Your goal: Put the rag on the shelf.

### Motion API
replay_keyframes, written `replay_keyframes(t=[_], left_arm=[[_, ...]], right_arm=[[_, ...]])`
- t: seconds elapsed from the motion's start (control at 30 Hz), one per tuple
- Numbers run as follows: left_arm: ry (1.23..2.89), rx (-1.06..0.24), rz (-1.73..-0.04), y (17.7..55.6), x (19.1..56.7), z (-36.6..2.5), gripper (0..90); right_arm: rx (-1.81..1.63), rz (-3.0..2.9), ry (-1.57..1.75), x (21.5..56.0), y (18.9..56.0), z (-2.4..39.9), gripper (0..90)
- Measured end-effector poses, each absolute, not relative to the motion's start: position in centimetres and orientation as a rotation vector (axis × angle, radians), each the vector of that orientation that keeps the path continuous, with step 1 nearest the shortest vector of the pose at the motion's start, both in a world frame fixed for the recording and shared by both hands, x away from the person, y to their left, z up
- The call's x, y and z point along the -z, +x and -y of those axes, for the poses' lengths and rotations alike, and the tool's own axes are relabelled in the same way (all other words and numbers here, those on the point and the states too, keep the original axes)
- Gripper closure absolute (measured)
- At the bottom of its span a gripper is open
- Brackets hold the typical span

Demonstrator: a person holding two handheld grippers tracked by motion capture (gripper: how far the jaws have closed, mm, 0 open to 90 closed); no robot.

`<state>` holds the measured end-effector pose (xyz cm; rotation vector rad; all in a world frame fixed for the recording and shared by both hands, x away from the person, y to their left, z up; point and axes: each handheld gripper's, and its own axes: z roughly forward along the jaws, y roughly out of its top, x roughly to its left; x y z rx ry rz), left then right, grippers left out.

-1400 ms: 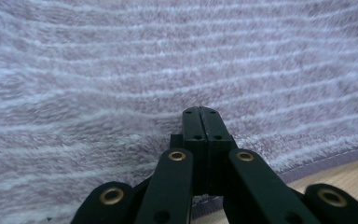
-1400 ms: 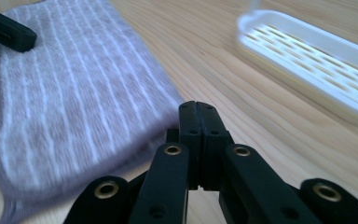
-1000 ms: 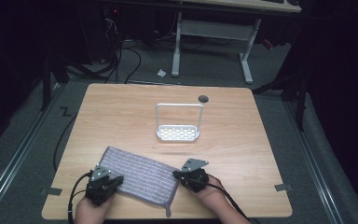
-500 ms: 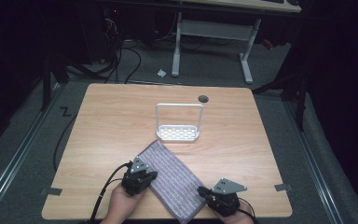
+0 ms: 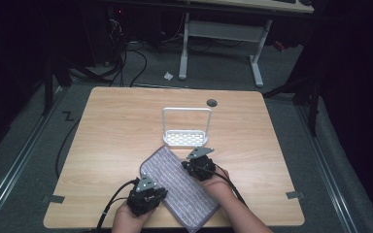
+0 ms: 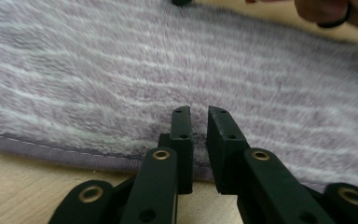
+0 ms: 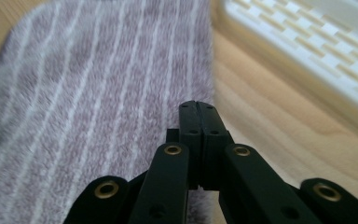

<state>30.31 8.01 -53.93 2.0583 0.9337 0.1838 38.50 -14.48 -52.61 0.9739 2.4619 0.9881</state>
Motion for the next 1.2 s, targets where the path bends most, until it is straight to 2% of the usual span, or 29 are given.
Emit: replay_keyframes(t=[0.23, 0.33, 0.53, 0.63, 0.67, 0.73, 0.83, 0.97, 1.1, 1.2], left_arm=[[2.039, -0.179, -0.971, 31.9, 53.9, -7.9, 82.1], [2.033, -0.18, -0.969, 32.5, 54.0, -7.3, 81.9], [2.105, -0.09, -0.842, 30.8, 53.9, -5.5, 81.1], [2.126, -0.073, -0.781, 29.4, 53.8, -5.3, 76.7], [2.123, -0.055, -0.78, 29.3, 53.7, -5.4, 68.5], [2.093, -0.066, -0.786, 29.5, 53.3, -5.8, 65.0], [1.991, -0.14, -0.886, 32.0, 52.6, -6.8, 60.6], [1.989, -0.223, -0.936, 34.1, 52.9, -6.3, 49.3], [1.967, -0.24, -1.005, 36.9, 53.5, -4.8, 45.3], [1.978, -0.221, -1.006, 37.2, 53.9, -4.1, 48.5]], right_arm=[[-0.998, -2.448, 0.998, 53.1, 36.2, 16.1, 90.0], [-1.024, -2.419, 1.03, 53.4, 33.3, 18.4, 90.0], [-1.053, -2.394, 1.073, 53.6, 29.3, 21.6, 90.0], [-1.078, -2.394, 1.097, 53.7, 28.5, 22.2, 90.0], [-1.083, -2.388, 1.091, 53.7, 27.7, 22.5, 89.2], [-1.105, -2.38, 1.09, 53.5, 27.5, 22.6, 87.1], [-1.14, -2.34, 1.075, 53.0, 27.6, 22.6, 85.3], [-1.133, -2.322, 1.082, 52.9, 28.3, 22.9, 83.4], [-1.131, -2.31, 1.105, 53.2, 28.7, 23.3, 80.6], [-1.134, -2.304, 1.111, 53.3, 28.8, 23.5, 77.5]])
